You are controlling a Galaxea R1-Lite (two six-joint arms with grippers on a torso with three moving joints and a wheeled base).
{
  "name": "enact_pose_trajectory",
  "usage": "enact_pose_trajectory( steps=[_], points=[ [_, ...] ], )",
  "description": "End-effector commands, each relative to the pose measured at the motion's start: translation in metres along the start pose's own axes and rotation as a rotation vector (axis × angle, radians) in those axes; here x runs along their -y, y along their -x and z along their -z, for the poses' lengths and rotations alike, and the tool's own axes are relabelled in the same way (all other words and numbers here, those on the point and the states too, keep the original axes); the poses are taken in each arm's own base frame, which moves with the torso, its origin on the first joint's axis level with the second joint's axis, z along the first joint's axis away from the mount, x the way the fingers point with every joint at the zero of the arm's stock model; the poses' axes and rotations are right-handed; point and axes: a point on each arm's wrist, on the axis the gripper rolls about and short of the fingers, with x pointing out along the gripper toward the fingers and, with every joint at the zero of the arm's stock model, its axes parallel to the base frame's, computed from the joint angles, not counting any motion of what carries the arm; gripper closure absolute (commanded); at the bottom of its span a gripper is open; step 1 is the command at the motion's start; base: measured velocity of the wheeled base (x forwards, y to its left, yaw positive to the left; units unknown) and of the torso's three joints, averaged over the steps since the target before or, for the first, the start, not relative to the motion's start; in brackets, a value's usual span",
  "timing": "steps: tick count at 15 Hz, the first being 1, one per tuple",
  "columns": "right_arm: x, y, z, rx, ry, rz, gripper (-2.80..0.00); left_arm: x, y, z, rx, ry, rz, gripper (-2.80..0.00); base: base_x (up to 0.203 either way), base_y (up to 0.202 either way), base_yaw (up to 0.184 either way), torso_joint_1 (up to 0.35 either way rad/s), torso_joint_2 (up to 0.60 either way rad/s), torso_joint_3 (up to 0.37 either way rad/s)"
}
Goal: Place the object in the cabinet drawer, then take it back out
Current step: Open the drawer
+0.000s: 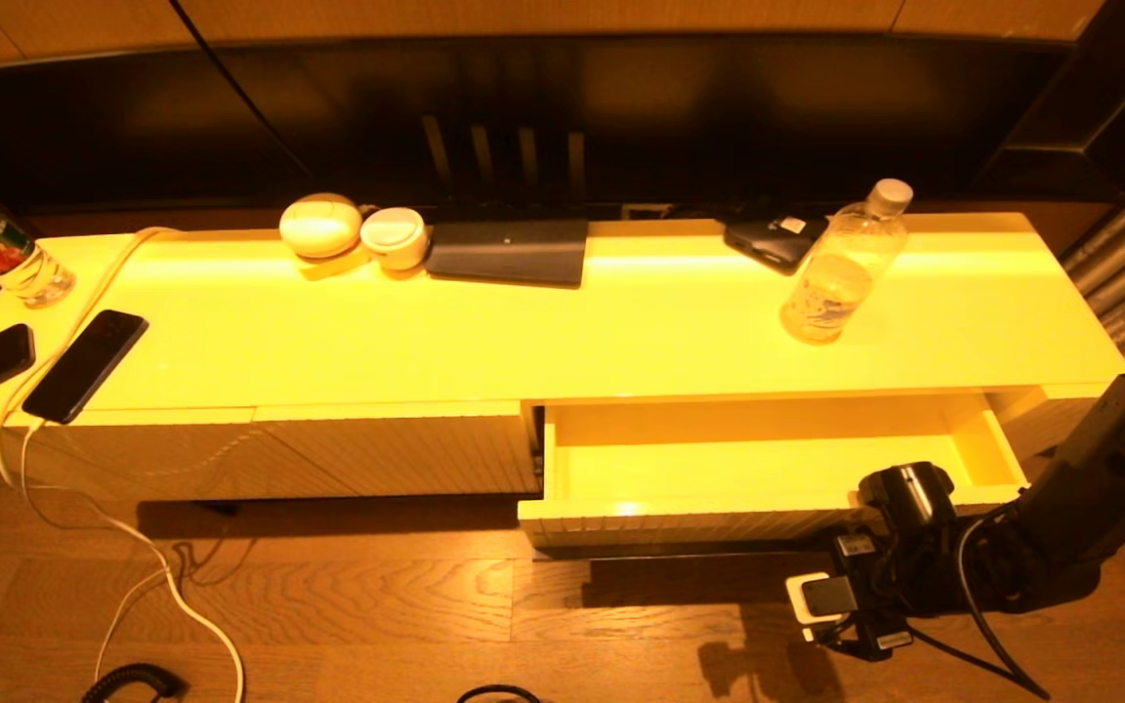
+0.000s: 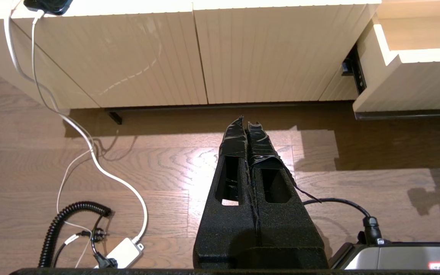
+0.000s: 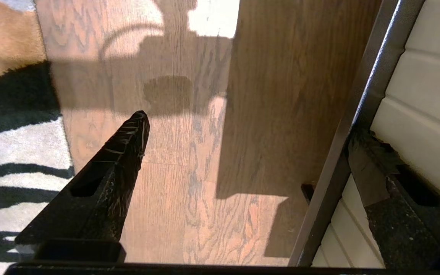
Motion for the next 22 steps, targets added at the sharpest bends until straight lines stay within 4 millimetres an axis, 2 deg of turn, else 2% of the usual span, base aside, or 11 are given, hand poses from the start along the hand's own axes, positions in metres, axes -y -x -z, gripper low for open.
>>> enact_pose_trajectory(
  steps=[1, 3, 9, 13, 16, 17, 20, 22],
  points=[
    [-0.008, 0.011, -0.002, 0.003, 0.008, -0.026, -2.80, 0.000, 0.000, 0.000, -0.001, 0.000, -0.001, 0.00, 0.000, 0.000, 0.000, 0.000, 0.00, 0.000],
    [-0.017, 0.021, -0.003, 0.004, 0.002, -0.071, -2.80, 0.000, 0.000, 0.001, -0.002, 0.000, 0.000, 0.00, 0.000, 0.000, 0.000, 0.000, 0.00, 0.000],
    [-0.031, 0.031, -0.003, 0.004, -0.008, -0.122, -2.80, 0.000, 0.000, 0.000, -0.001, 0.000, -0.001, 0.00, 0.000, 0.000, 0.000, 0.000, 0.00, 0.000],
    [-0.025, 0.040, -0.004, 0.004, -0.013, -0.084, -2.80, 0.000, 0.000, 0.000, -0.001, 0.000, -0.001, 0.00, 0.000, 0.000, 0.000, 0.000, 0.00, 0.000],
    [-0.020, 0.075, -0.007, 0.003, -0.011, -0.001, -2.80, 0.000, 0.000, 0.001, -0.002, 0.000, -0.001, 0.00, 0.000, 0.000, 0.000, 0.000, 0.00, 0.000],
    [-0.020, 0.089, -0.008, 0.001, -0.012, 0.018, 0.00, 0.000, 0.000, 0.000, -0.001, 0.000, -0.001, 0.00, 0.000, 0.000, 0.000, 0.000, 0.00, 0.000],
    [-0.026, 0.140, -0.012, -0.007, -0.015, 0.060, 0.00, 0.000, 0.000, 0.000, -0.001, 0.000, 0.000, 0.00, 0.000, 0.000, 0.000, 0.000, 0.00, 0.000],
    [-0.039, 0.184, -0.018, -0.010, -0.010, 0.116, 0.00, 0.000, 0.000, 0.000, -0.001, 0.000, -0.001, 0.00, 0.000, 0.000, 0.000, 0.000, 0.00, 0.000]
  ],
)
